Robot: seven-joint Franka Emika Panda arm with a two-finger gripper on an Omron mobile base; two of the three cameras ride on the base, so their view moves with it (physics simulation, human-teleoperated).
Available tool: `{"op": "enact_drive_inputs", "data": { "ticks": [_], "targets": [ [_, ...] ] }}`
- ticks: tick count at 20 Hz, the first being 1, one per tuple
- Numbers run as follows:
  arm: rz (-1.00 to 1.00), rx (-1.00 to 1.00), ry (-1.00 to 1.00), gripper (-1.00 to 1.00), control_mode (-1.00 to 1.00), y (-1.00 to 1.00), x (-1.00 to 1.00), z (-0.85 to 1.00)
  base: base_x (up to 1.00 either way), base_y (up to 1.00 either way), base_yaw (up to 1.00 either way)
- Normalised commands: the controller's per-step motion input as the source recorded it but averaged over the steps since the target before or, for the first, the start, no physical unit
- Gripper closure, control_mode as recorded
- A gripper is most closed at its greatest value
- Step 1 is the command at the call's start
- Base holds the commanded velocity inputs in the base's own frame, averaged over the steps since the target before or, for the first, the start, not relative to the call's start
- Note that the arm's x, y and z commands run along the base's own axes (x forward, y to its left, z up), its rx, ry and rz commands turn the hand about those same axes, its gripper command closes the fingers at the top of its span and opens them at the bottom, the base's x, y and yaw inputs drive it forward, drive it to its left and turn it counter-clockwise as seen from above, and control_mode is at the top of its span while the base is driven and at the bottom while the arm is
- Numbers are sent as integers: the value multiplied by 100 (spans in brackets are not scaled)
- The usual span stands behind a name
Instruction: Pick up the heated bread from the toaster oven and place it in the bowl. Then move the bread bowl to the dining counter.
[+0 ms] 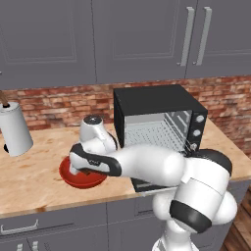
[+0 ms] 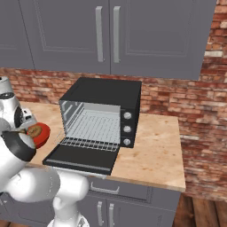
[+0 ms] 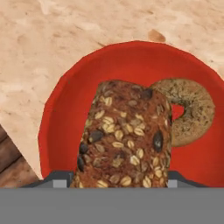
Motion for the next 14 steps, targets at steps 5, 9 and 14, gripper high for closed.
{"op": "enact_drive_inputs", "data": {
  "ticks": [5, 9, 14],
  "targets": [
    [0, -4, 0, -100, -100, -5, 48, -6, 0, 0, 0],
    [-7, 0, 0, -100, -100, 17, 41, 0, 0, 0, 0],
    [-16, 6, 4, -100, -100, -7, -37, 1, 0, 0, 0]
  ]
}}
